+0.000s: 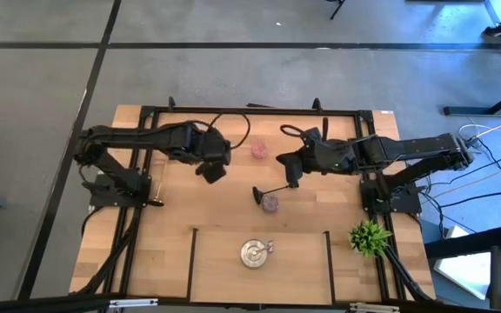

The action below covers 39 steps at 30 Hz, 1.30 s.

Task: Pick & Place candle stick holders
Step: Put the right gold candle holder on the shelf

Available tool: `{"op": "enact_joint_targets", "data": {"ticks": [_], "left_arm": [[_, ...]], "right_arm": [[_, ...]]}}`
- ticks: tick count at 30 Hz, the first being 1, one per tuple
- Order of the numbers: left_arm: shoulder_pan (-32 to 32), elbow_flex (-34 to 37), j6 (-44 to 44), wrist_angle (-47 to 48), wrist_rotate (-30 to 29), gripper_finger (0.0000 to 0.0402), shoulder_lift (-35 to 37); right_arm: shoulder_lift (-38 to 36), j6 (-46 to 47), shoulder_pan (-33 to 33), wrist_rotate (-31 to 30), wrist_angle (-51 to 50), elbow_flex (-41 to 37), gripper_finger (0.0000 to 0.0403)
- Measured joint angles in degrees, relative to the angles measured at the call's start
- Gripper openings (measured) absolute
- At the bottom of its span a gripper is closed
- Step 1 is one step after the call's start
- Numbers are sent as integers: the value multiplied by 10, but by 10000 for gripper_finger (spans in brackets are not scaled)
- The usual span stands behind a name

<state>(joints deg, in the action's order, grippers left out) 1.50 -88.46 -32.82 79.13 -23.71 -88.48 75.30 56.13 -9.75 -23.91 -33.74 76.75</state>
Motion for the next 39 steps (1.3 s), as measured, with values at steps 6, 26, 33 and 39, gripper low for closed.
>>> {"op": "enact_joint_targets", "data": {"ticks": [6, 26, 33, 39], "left_arm": [[12, 139, -116, -106, 122, 400, 16], [-39, 164, -281, -119, 7, 400, 16], [-82, 164, -243, -103, -79, 400, 16], [-56, 165, -338, 18, -35, 400, 16]], "right_arm": [[21, 5, 31, 10, 5, 0, 62], [113, -173, 147, 216, -19, 0, 240], [119, -165, 168, 240, -37, 0, 272], [119, -158, 167, 242, -27, 0, 273]]}}
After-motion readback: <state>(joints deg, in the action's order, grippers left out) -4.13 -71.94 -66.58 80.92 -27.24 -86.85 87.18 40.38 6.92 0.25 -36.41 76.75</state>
